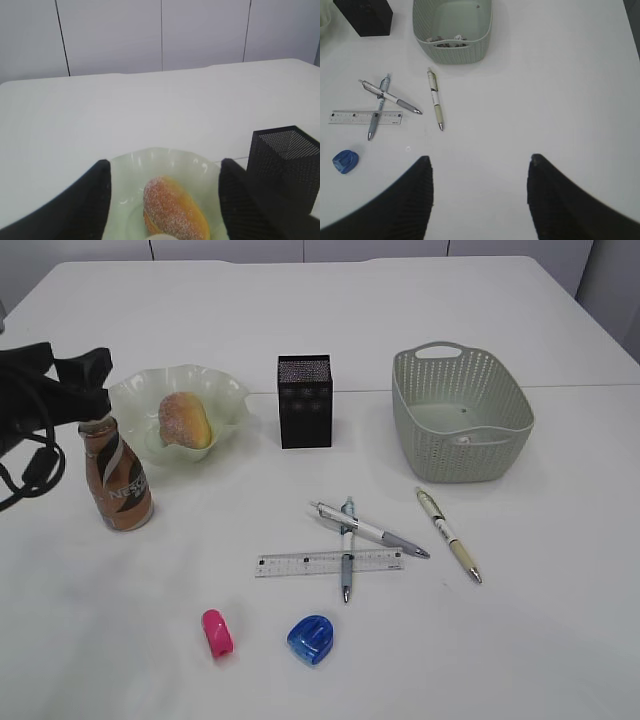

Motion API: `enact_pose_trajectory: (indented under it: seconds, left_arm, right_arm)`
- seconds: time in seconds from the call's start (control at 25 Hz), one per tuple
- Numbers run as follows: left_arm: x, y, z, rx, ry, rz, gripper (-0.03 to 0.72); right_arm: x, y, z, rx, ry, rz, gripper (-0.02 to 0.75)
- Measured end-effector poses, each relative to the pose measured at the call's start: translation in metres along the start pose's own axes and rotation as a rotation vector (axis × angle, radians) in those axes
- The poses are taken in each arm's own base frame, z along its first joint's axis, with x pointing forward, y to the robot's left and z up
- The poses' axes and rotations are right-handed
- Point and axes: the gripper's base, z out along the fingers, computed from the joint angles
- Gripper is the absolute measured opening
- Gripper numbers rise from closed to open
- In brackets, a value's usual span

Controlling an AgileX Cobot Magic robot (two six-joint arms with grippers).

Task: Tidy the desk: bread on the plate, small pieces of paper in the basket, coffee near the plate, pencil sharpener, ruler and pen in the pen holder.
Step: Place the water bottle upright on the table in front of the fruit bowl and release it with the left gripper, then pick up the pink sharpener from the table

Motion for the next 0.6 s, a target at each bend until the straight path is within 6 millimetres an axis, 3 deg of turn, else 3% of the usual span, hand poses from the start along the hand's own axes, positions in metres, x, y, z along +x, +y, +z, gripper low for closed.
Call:
enact_pose_trajectory:
  seconds: [0.32, 0.6]
  left_arm:
    - [-0.062, -0.001, -0.036, 0.021, -0.025, -0.008, 0.480]
    - [-0.083, -0.004, -0.057, 0.042, -0.011, -0.019, 0.477]
  right_arm:
    - [0.000, 0.000, 0.000, -0.002, 0.000, 0.009, 0.468]
    - [0.000, 0.000, 0.000, -0.005, 0.001, 0.014, 0.468]
